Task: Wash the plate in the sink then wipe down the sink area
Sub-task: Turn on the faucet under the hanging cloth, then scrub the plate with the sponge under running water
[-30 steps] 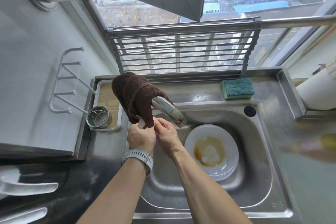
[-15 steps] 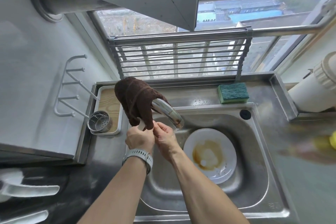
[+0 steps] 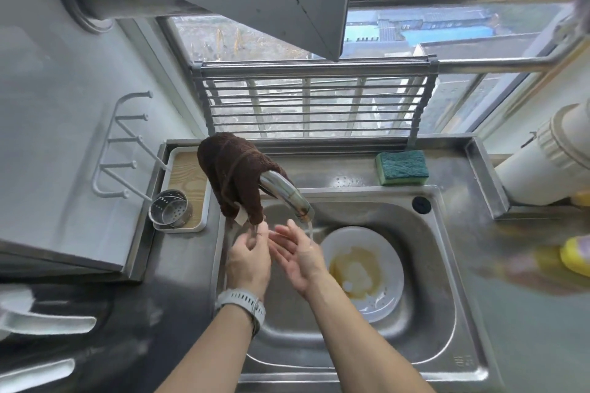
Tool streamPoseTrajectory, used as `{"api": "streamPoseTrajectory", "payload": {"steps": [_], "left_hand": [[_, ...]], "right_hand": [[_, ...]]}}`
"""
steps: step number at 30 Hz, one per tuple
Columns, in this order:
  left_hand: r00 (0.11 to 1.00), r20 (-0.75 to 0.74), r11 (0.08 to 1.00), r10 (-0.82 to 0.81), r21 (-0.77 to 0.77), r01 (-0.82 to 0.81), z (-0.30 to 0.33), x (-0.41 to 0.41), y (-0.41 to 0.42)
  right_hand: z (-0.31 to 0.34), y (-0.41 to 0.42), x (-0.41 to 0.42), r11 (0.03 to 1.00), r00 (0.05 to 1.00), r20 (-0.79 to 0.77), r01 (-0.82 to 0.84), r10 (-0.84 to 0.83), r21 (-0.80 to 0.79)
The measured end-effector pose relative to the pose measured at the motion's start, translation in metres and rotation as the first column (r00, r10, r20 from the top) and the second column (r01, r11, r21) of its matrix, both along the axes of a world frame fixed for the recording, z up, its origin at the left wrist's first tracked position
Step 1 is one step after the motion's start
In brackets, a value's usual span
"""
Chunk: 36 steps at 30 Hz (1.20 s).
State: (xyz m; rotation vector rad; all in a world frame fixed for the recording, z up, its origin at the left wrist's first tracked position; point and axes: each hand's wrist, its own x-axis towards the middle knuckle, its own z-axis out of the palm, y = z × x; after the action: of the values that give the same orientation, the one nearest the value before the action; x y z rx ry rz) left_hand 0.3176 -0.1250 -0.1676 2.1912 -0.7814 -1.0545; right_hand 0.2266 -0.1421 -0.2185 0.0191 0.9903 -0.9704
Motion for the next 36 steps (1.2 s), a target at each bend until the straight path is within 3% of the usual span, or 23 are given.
{"api": "streamPoseTrajectory", "payload": {"steps": [3,6,8,10,12,13,15,19,24,30,33,36], "left_hand": [[0.991,-0.133,0.996,0.004,0.086,0.008,-0.024,-0.014,0.011],[0.978,-0.204,0.981,-0.044,0.174,0.08,-0.056,-0.03,0.013],[0.976,-0.172,0.963,-0.133,0.211,0.168,-0.067,-0.042,0.011],[0.959,-0.108,0.915,-0.262,0.287,0.282,-0.08,-0.052,0.013],[0.923,-0.057,0.848,-0.381,0.376,0.374,-0.094,-0.061,0.016],[0.905,-0.042,0.818,-0.423,0.411,0.401,-0.101,-0.066,0.018],[0.878,-0.037,0.769,-0.477,0.467,0.437,-0.115,-0.074,0.021],[0.859,-0.057,0.728,-0.509,0.503,0.465,-0.142,-0.084,0.024],[0.889,-0.1,0.75,-0.446,0.5,0.432,-0.162,-0.09,0.024],[0.897,-0.162,0.774,-0.411,0.457,0.438,-0.178,-0.084,0.027],[0.908,-0.193,0.802,-0.373,0.426,0.42,-0.185,-0.074,0.028],[0.921,-0.248,0.836,-0.299,0.397,0.378,-0.181,-0.066,0.03]], "right_hand": [[0.006,0.021,-0.049,0.981,0.983,-0.125,-0.117,0.137,0.154],[0.022,0.018,-0.111,0.94,0.794,-0.504,-0.288,0.34,0.181],[0.041,-0.003,-0.154,0.918,0.51,-0.812,-0.389,0.284,0.076],[0.064,-0.033,-0.192,0.853,0.106,-0.99,-0.521,0.09,0.022],[0.079,-0.067,-0.223,0.769,-0.227,-0.965,-0.637,-0.131,0.045],[0.08,-0.082,-0.235,0.723,-0.342,-0.92,-0.683,-0.191,0.104],[0.072,-0.106,-0.254,0.631,-0.474,-0.863,-0.727,-0.177,0.27],[0.049,-0.126,-0.275,0.517,-0.502,-0.854,-0.772,-0.138,0.37],[0.049,-0.129,-0.275,0.53,-0.475,-0.855,-0.789,-0.207,0.31],[0.07,-0.064,-0.255,0.577,-0.427,-0.818,-0.803,-0.385,0.148],[0.05,-0.015,-0.235,0.588,-0.397,-0.87,-0.792,-0.293,0.163],[0.002,0.03,-0.207,0.488,-0.505,-0.861,-0.767,-0.06,0.416]]}}
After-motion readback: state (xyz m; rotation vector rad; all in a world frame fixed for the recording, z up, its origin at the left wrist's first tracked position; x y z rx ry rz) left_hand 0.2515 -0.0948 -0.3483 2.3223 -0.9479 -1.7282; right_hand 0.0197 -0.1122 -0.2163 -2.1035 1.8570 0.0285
